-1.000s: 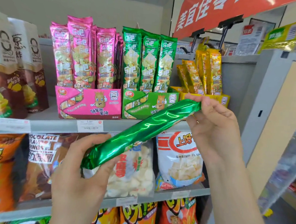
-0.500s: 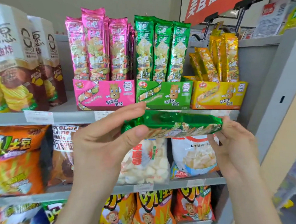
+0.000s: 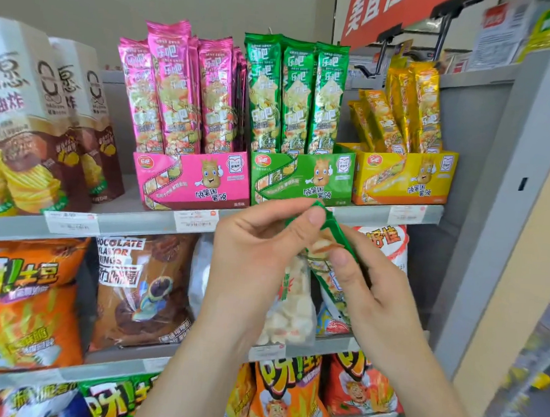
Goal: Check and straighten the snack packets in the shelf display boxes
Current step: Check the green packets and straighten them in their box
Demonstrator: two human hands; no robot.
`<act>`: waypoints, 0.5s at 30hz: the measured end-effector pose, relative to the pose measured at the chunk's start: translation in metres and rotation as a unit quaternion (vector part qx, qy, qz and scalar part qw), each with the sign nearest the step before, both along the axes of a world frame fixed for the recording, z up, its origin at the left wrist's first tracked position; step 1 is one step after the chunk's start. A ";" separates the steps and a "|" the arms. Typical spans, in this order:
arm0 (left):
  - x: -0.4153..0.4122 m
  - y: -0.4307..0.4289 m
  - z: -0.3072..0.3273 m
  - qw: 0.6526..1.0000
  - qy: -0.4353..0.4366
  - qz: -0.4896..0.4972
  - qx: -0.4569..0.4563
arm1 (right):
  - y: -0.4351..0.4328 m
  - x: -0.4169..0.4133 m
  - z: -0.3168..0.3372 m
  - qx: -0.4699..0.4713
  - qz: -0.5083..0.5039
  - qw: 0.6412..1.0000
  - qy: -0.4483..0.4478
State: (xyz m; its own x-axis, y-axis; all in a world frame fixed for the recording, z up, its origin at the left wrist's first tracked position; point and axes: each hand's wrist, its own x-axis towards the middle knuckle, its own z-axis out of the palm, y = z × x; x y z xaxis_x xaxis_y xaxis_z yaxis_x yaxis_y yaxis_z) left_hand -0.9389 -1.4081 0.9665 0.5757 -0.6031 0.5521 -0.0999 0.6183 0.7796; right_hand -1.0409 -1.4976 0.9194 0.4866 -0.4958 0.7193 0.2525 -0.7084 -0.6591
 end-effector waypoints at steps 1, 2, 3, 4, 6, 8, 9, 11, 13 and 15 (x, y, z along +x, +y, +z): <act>0.004 0.000 -0.001 1.000 0.010 -0.013 0.013 | -0.001 -0.001 -0.001 -0.001 -0.003 1.000 -0.001; 0.009 0.001 -0.004 0.999 0.010 -0.026 0.026 | -0.001 -0.002 -0.002 -0.003 -0.004 1.000 -0.002; 0.013 0.002 -0.005 0.999 0.003 -0.037 0.039 | -0.001 -0.003 -0.003 -0.005 -0.005 1.000 -0.001; 0.016 0.003 -0.006 0.998 -0.010 -0.043 0.048 | -0.001 -0.002 -0.004 -0.006 -0.006 1.000 -0.002; 0.021 0.005 -0.005 0.996 -0.070 -0.018 0.059 | -0.001 -0.002 -0.006 -0.011 -0.011 1.000 -0.003; 0.025 0.006 -0.003 0.984 -0.158 0.051 0.056 | 0.001 -0.001 -0.007 -0.015 -0.022 1.000 0.003; 0.025 0.006 -0.003 0.975 -0.197 0.091 0.042 | 0.001 -0.001 -0.008 -0.015 -0.028 0.999 0.007; 0.022 0.005 -0.004 0.942 -0.273 0.196 -0.004 | 0.001 0.001 -0.009 -0.019 -0.040 0.999 0.005; 0.015 0.001 -0.008 0.926 -0.274 0.255 -0.054 | 0.002 0.004 -0.010 -0.013 -0.042 0.999 -0.006; 0.009 -0.002 -0.013 0.969 -0.156 0.174 -0.082 | 0.004 0.007 -0.010 0.032 -0.015 0.999 -0.030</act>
State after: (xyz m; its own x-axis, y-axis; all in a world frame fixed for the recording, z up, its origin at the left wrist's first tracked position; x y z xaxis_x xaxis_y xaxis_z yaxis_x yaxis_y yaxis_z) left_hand -0.9295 -1.4101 0.9539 0.5186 -0.2914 0.8038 -0.5394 0.6179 0.5720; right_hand -1.0344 -1.4933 0.9095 0.4284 -0.5551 0.7129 0.2728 -0.6728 -0.6877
